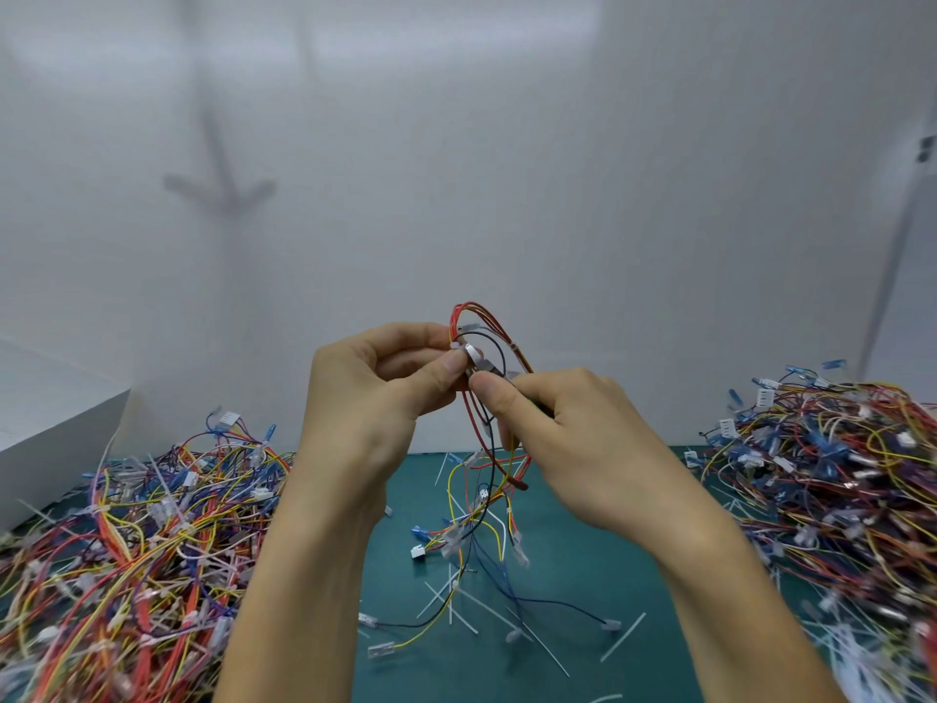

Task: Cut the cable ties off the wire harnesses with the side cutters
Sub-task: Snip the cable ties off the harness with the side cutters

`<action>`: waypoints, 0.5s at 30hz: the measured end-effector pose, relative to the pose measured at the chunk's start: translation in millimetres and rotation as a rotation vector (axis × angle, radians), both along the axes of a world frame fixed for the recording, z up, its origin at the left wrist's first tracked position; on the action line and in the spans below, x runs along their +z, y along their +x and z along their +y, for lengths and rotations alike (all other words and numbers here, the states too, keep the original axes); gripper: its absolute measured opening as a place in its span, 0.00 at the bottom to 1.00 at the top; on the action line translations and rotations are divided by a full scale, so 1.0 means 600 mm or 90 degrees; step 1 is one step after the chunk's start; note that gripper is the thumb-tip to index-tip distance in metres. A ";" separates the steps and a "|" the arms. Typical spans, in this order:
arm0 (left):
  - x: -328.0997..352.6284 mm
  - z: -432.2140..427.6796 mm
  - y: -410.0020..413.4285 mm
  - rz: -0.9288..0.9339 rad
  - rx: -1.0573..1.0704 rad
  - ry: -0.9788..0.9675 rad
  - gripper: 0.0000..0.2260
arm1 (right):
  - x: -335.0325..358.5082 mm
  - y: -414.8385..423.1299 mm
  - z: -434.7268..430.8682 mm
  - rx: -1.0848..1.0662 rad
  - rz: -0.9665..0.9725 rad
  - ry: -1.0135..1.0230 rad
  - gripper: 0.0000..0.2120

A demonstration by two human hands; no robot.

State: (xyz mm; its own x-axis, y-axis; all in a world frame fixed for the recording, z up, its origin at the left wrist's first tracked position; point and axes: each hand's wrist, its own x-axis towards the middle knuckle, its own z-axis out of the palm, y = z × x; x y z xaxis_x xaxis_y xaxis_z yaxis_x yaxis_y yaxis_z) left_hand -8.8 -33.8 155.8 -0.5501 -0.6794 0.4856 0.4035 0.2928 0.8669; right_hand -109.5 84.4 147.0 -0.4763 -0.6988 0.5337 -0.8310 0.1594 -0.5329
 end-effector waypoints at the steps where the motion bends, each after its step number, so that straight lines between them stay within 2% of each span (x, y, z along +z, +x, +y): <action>1: 0.000 0.000 0.000 0.000 0.001 0.000 0.06 | 0.000 0.000 -0.001 0.008 -0.007 -0.003 0.32; 7: 0.001 -0.001 0.002 0.001 0.015 -0.010 0.07 | -0.006 -0.001 -0.007 0.054 -0.089 -0.026 0.30; 11: 0.003 -0.004 0.004 0.016 -0.001 0.026 0.05 | -0.011 0.000 -0.015 0.147 -0.283 -0.027 0.30; 13: 0.004 -0.007 0.008 0.033 -0.010 0.061 0.11 | -0.010 0.003 -0.015 0.191 -0.357 -0.034 0.31; 15: 0.005 -0.012 0.011 0.040 -0.006 0.086 0.12 | -0.004 0.003 -0.012 0.216 -0.404 -0.059 0.30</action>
